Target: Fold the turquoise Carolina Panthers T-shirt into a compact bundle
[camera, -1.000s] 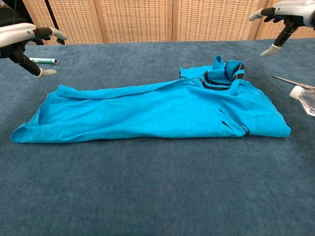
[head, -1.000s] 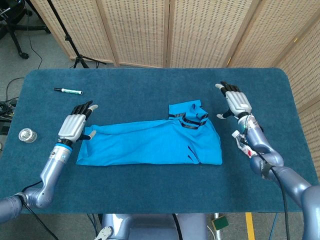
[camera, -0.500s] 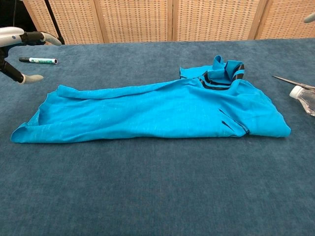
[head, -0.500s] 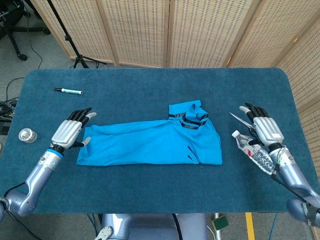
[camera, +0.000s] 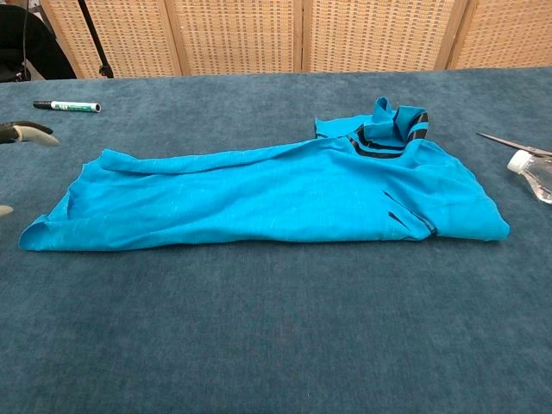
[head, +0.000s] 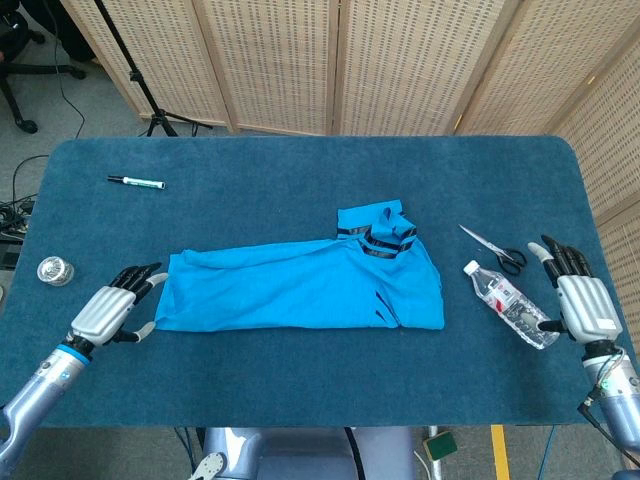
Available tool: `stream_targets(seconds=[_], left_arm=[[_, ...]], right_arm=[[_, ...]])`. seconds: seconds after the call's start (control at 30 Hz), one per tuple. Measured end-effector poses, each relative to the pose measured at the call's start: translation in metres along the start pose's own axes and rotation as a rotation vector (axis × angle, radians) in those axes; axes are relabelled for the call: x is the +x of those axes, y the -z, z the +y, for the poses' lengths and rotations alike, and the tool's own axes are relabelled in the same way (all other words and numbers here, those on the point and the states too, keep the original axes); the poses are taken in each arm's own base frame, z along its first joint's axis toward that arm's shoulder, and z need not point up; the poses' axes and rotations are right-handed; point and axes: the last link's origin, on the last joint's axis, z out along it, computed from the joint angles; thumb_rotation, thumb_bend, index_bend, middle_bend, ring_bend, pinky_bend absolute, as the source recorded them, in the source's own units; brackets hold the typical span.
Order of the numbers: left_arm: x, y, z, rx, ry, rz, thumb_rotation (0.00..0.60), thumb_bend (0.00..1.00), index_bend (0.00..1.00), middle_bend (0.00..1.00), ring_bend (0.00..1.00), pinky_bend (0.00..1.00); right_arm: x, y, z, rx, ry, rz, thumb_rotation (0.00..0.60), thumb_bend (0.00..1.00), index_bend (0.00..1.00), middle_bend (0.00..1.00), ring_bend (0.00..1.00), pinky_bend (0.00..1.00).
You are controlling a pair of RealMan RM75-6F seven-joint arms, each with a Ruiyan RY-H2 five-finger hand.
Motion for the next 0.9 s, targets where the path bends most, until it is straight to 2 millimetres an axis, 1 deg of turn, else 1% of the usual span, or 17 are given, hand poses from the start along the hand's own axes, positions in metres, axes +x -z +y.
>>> stream_targets(seconds=[0.07,0.17,0.27,0.37,0.7,0.9], left_arm=[[-0.008,0.009,-0.005,0.007,0.013,-0.007,0.6,0.34,0.01,0.0,0.0,0.0],[-0.017,0.016,-0.01,0.01,0.022,-0.017,0.6,0.35,0.02,0.0,0.0,0.0],[-0.027,0.019,-0.014,0.009,0.014,-0.024,0.6,0.35,0.04,0.0,0.0,0.0],[-0.034,0.018,-0.015,0.002,0.016,-0.021,0.6,0.36,0.07,0.0,0.0,0.0],[-0.043,0.01,-0.013,0.016,-0.018,-0.014,0.6,0.36,0.16,0.0,0.0,0.0],[-0.05,0.003,-0.014,0.04,-0.019,-0.024,0.6,0.36,0.17,0.0,0.0,0.0]], right_arm=[[-0.001,0.014,0.001,-0.007,-0.015,0.015,0.6,0.0,0.0,0.0,0.0,0.0],[-0.003,0.033,0.001,-0.013,-0.032,0.025,0.6,0.0,0.0,0.0,0.0,0.0],[-0.002,0.049,0.0,-0.009,-0.042,0.044,0.6,0.0,0.0,0.0,0.0,0.0],[-0.002,0.061,-0.001,0.001,-0.054,0.057,0.6,0.0,0.0,0.0,0.0,0.0],[-0.001,0.072,0.002,0.021,-0.074,0.073,0.6,0.0,0.0,0.0,0.0,0.0],[0.001,0.071,0.004,0.027,-0.081,0.076,0.6,0.0,0.0,0.0,0.0,0.0]])
